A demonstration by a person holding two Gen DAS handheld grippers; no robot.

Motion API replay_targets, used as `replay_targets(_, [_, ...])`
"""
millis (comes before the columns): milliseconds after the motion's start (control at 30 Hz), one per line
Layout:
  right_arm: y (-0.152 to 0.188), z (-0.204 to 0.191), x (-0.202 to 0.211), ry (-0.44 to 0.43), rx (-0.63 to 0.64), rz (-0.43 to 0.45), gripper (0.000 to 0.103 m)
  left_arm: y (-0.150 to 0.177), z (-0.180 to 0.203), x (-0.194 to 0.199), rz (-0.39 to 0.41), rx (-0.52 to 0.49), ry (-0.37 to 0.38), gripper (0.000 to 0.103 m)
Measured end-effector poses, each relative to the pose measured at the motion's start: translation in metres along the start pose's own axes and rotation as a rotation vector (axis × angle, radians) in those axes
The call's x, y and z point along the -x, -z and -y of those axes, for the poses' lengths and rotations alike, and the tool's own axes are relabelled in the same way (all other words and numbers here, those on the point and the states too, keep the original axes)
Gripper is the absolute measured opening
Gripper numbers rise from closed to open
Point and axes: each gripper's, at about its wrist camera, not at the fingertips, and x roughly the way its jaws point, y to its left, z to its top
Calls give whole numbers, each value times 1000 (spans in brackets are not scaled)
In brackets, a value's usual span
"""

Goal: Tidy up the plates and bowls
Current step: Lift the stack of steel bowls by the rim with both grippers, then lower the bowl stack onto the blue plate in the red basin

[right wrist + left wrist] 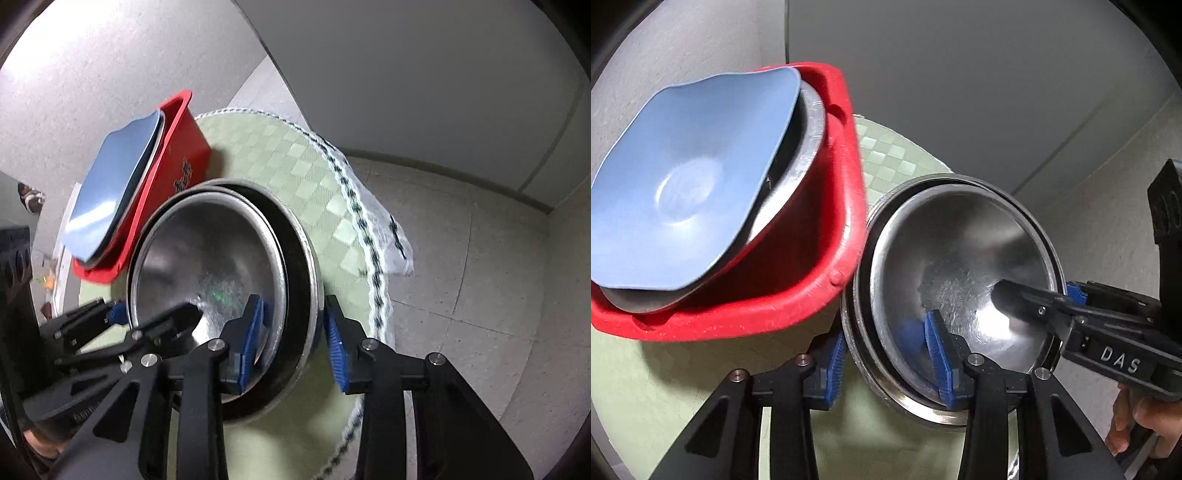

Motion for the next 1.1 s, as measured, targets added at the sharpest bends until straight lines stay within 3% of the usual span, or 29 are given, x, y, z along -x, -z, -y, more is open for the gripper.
replay_targets(233, [24,-5,29,53,-16,38,34,-1,17,11,-16,-95,39,37])
replay_targets(533, [45,-54,82,110,-150,182,34,-25,6,72,58,-295,122,36])
replay_targets(700, [45,-101,94,134,-275,277,32,-41,-36,96,46,-432,176,36])
replay_targets(800, [40,-131,90,135,-328,316,32,-55,-63,101,28,-452,190,37])
replay_targets(1100, [13,-186,48,102,-373,281,32,-107,-114,117,53,-476,156,35])
